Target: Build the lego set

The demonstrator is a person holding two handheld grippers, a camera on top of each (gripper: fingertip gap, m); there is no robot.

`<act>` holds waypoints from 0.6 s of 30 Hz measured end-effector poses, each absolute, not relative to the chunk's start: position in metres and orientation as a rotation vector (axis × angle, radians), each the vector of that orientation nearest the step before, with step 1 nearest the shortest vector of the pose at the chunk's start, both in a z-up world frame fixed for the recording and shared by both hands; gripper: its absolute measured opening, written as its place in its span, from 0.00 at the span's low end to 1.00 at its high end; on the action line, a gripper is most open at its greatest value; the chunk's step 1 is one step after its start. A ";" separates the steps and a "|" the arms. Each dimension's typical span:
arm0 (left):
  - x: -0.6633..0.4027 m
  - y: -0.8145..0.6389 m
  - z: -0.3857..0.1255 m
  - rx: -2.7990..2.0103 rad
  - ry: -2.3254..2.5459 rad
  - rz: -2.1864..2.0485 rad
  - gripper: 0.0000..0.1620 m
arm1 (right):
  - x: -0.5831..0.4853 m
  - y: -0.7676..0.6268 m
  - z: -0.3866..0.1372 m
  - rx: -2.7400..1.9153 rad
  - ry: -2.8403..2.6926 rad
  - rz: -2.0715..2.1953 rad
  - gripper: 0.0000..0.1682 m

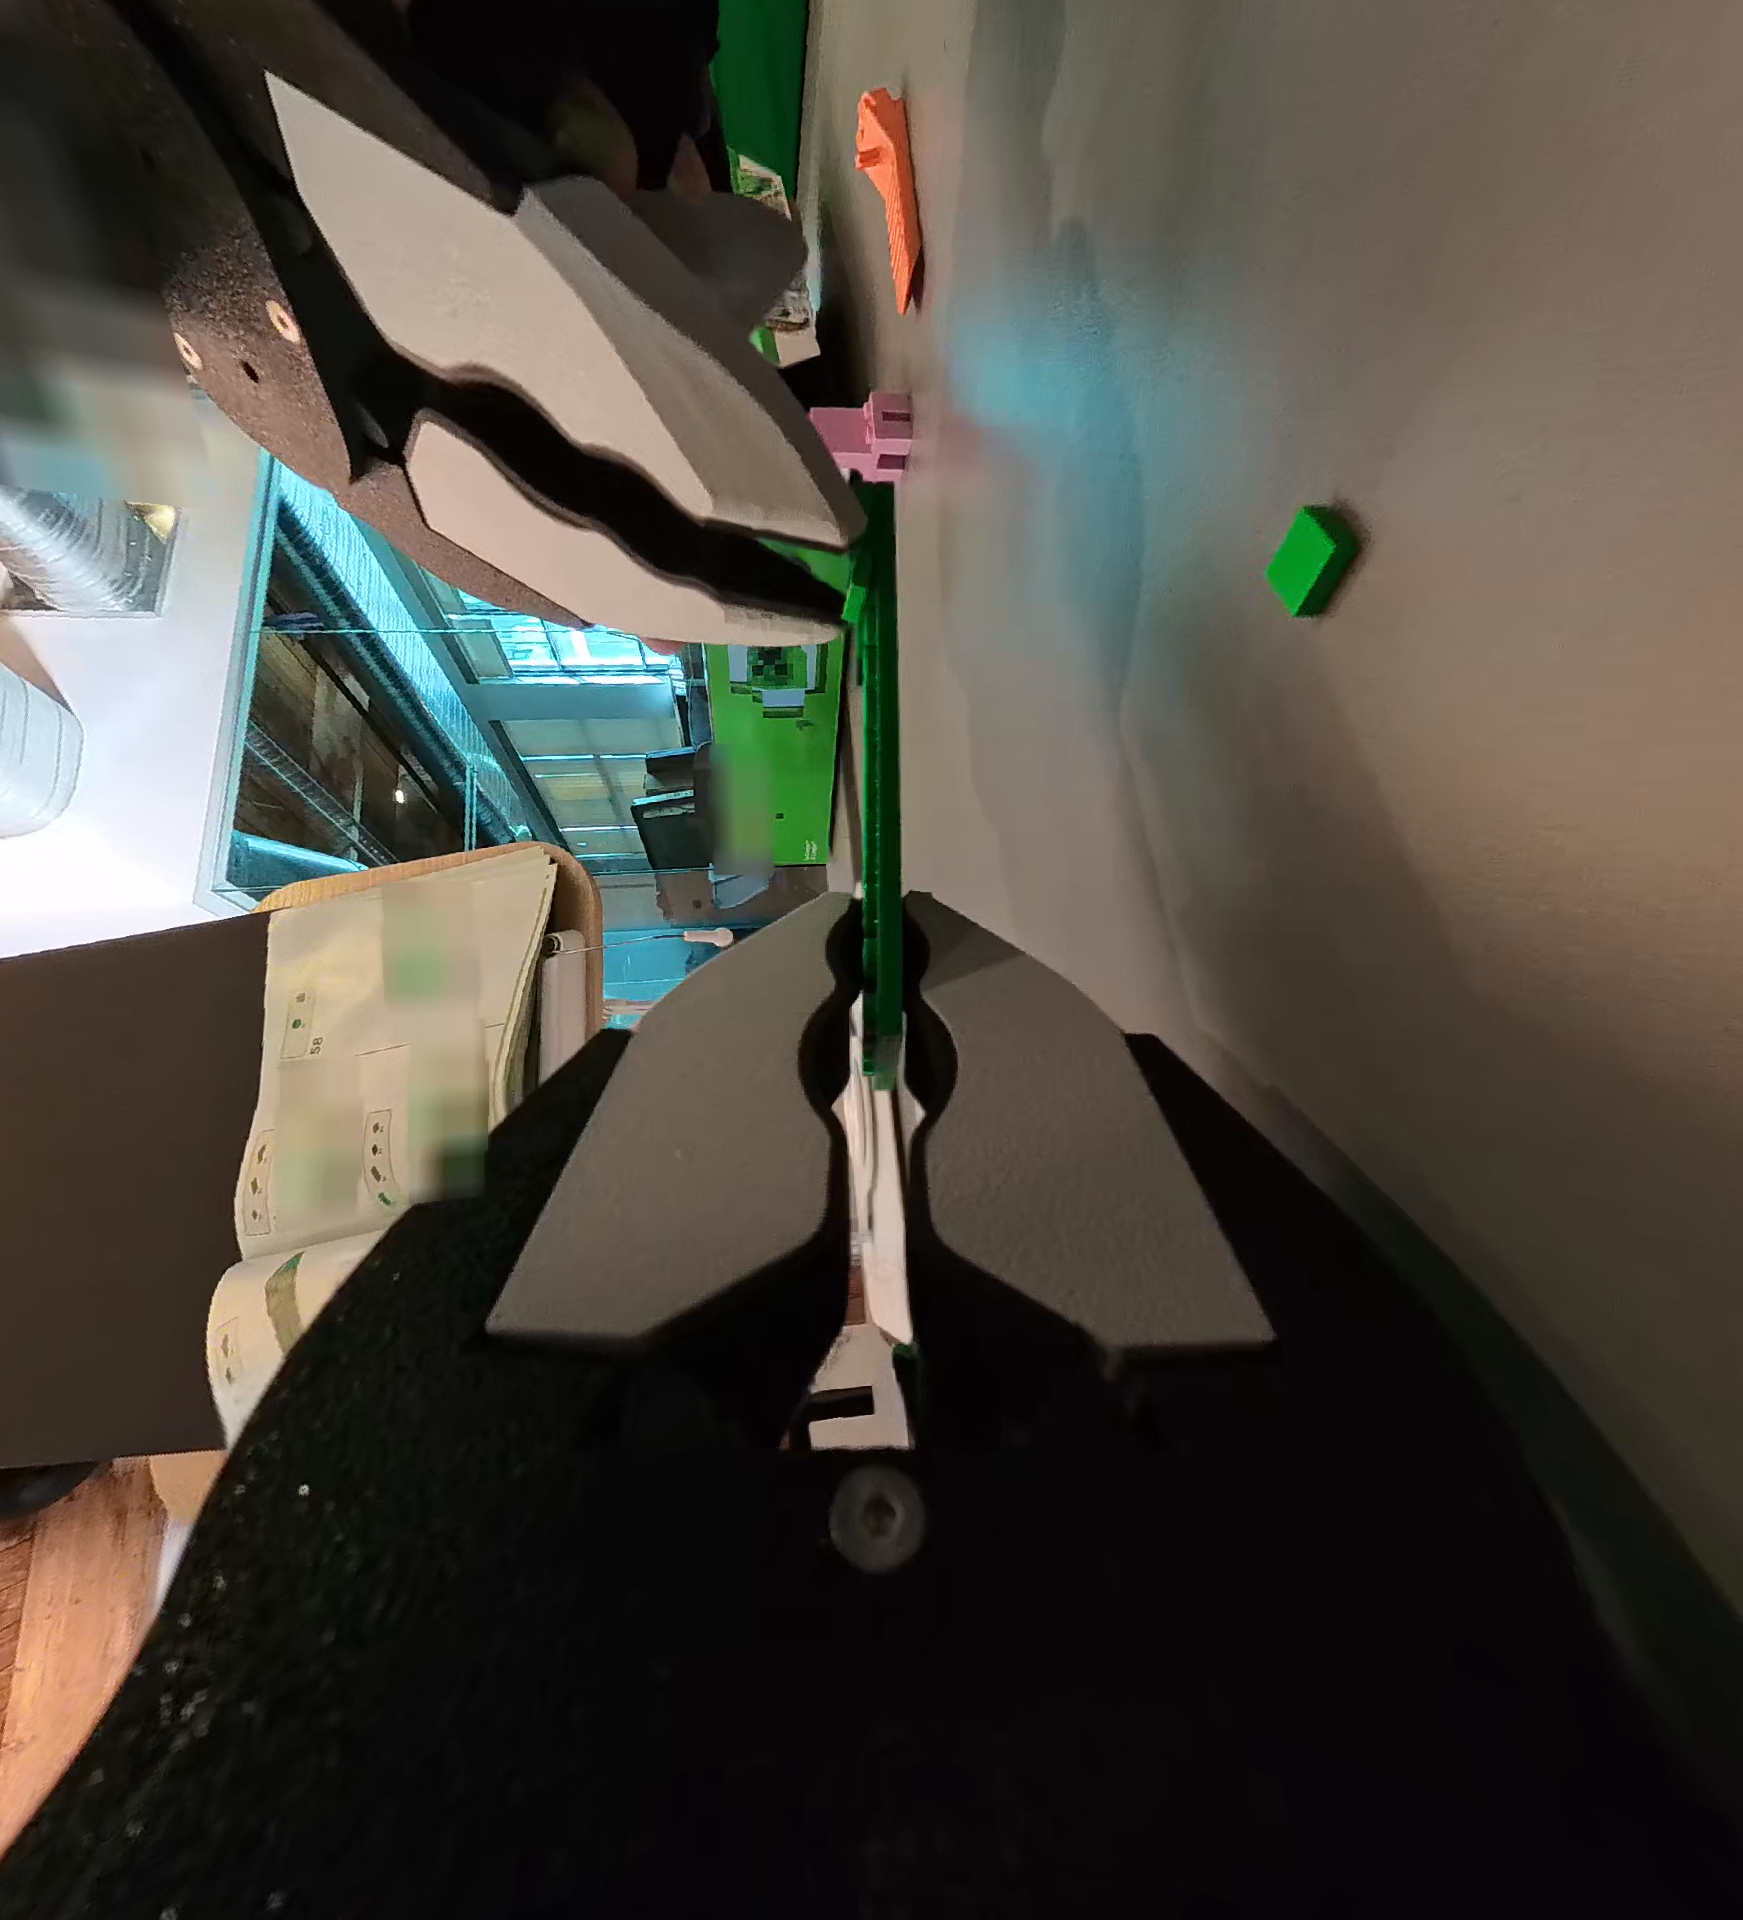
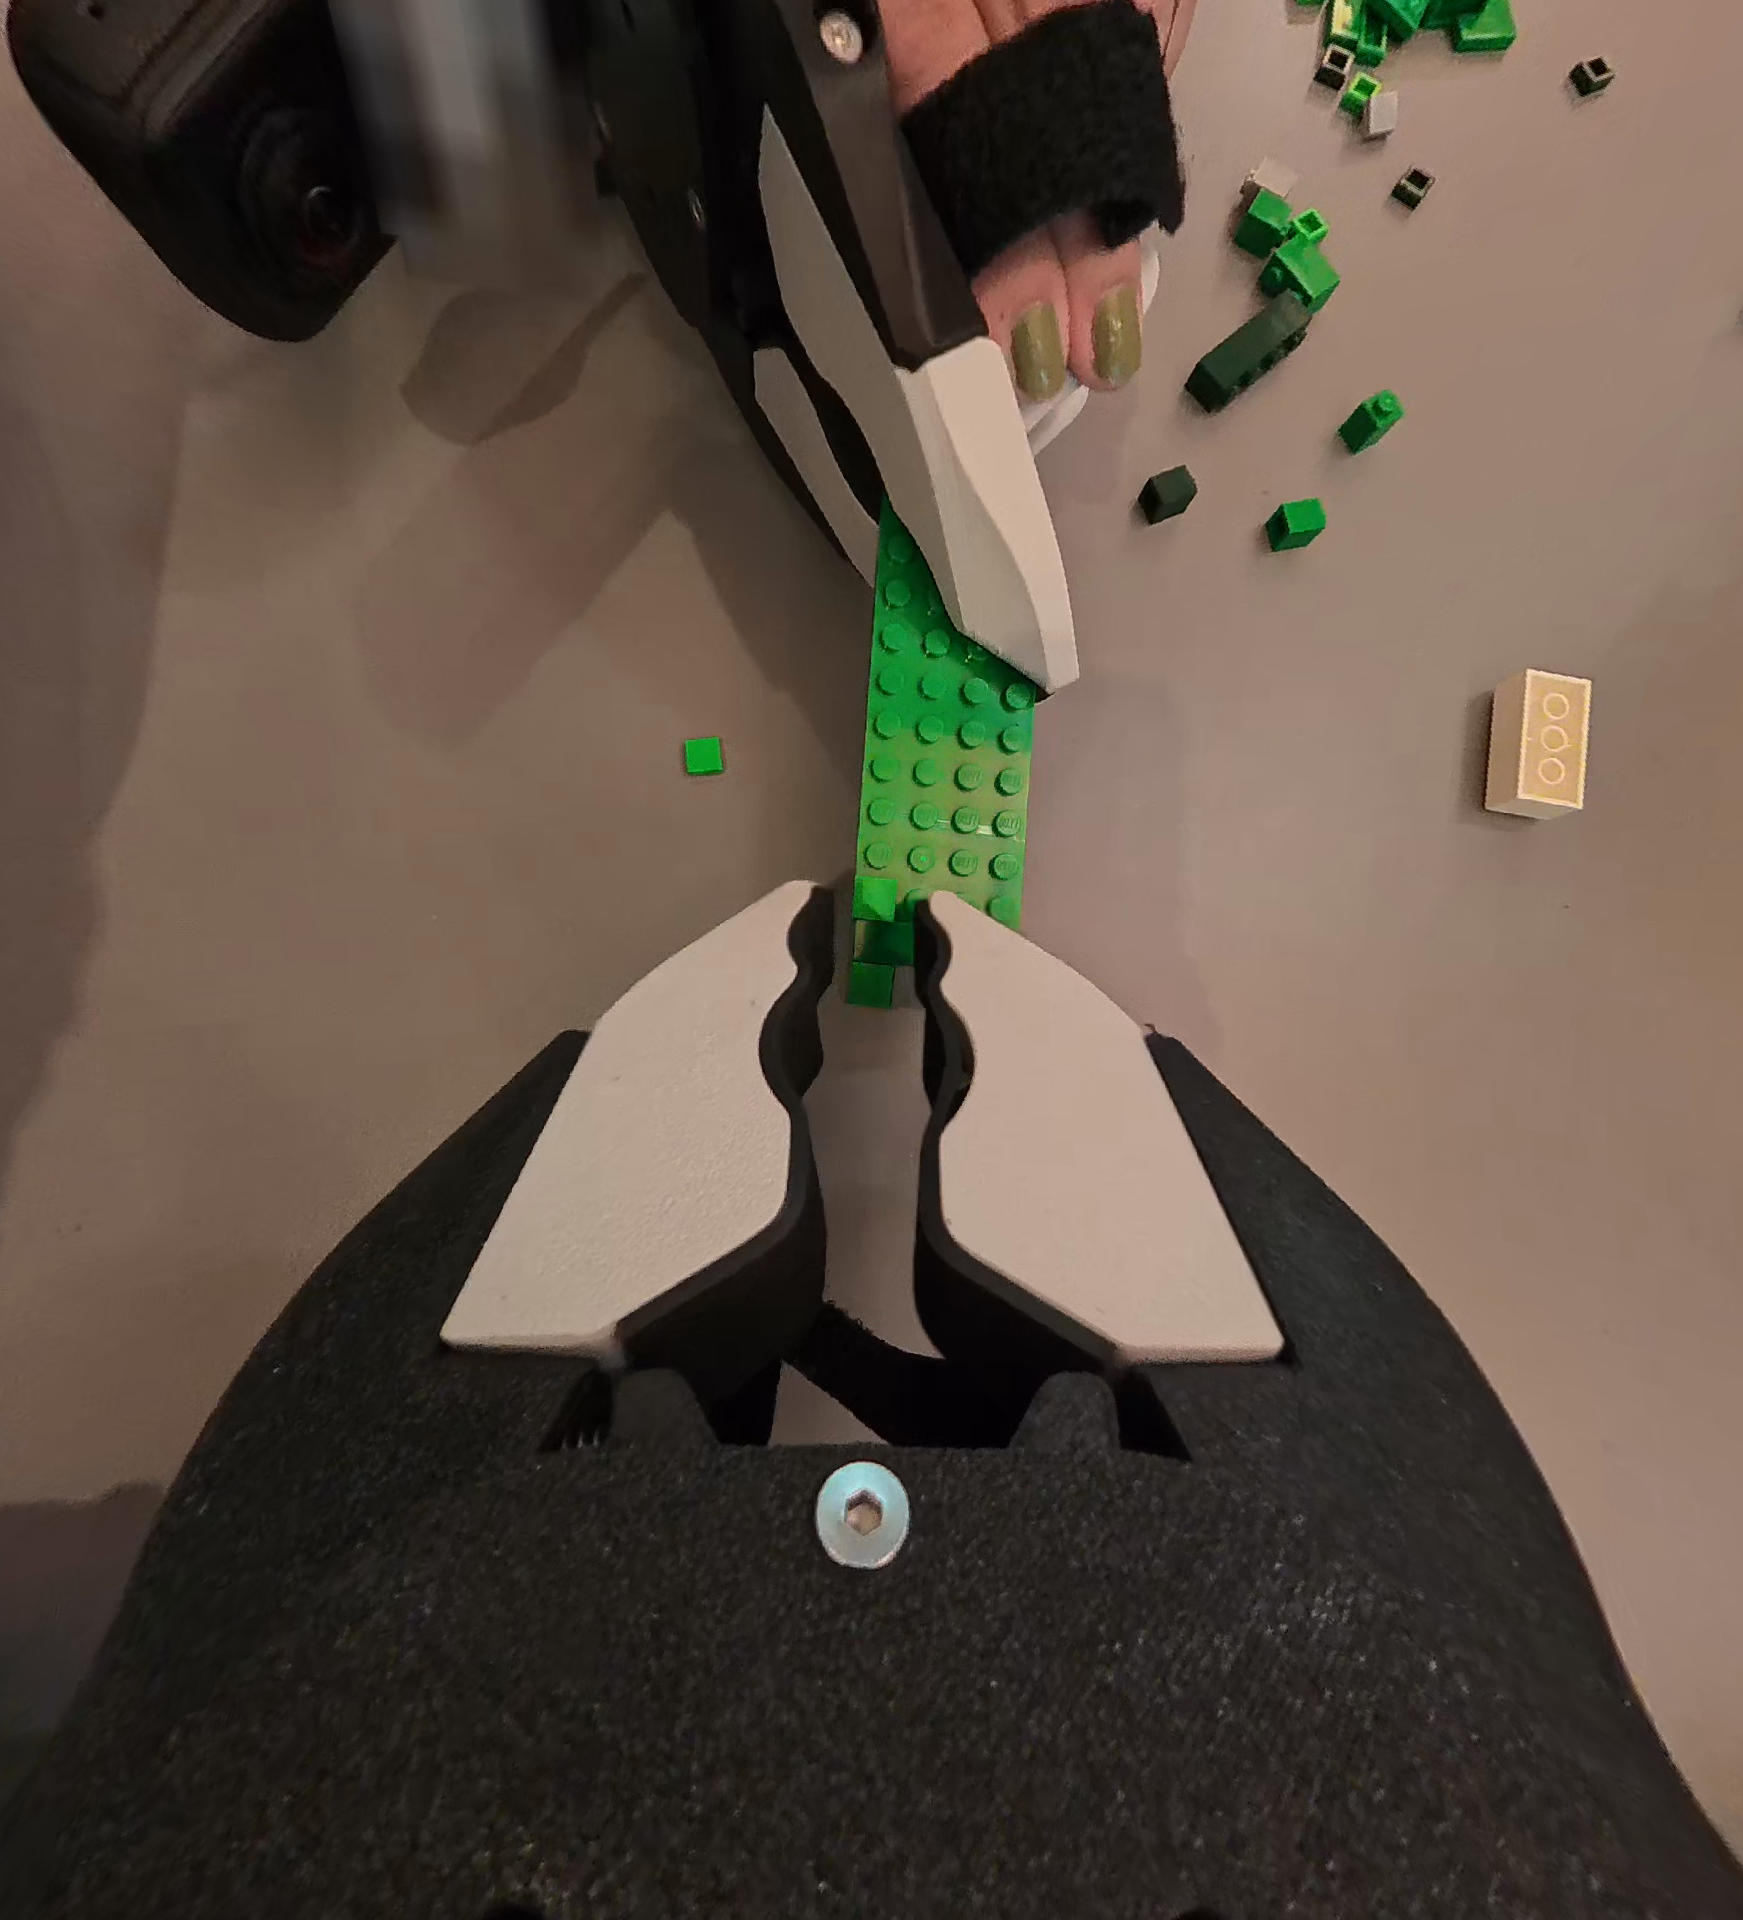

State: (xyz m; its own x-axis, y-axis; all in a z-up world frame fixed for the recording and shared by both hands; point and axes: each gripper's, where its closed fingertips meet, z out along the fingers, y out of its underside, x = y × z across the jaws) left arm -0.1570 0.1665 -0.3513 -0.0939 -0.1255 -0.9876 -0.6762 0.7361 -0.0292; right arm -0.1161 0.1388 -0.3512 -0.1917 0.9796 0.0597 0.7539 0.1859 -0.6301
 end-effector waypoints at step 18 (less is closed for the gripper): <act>-0.169 0.185 -0.355 -0.899 1.588 0.446 0.03 | -0.127 0.160 -0.338 -0.970 -1.589 -0.382 0.13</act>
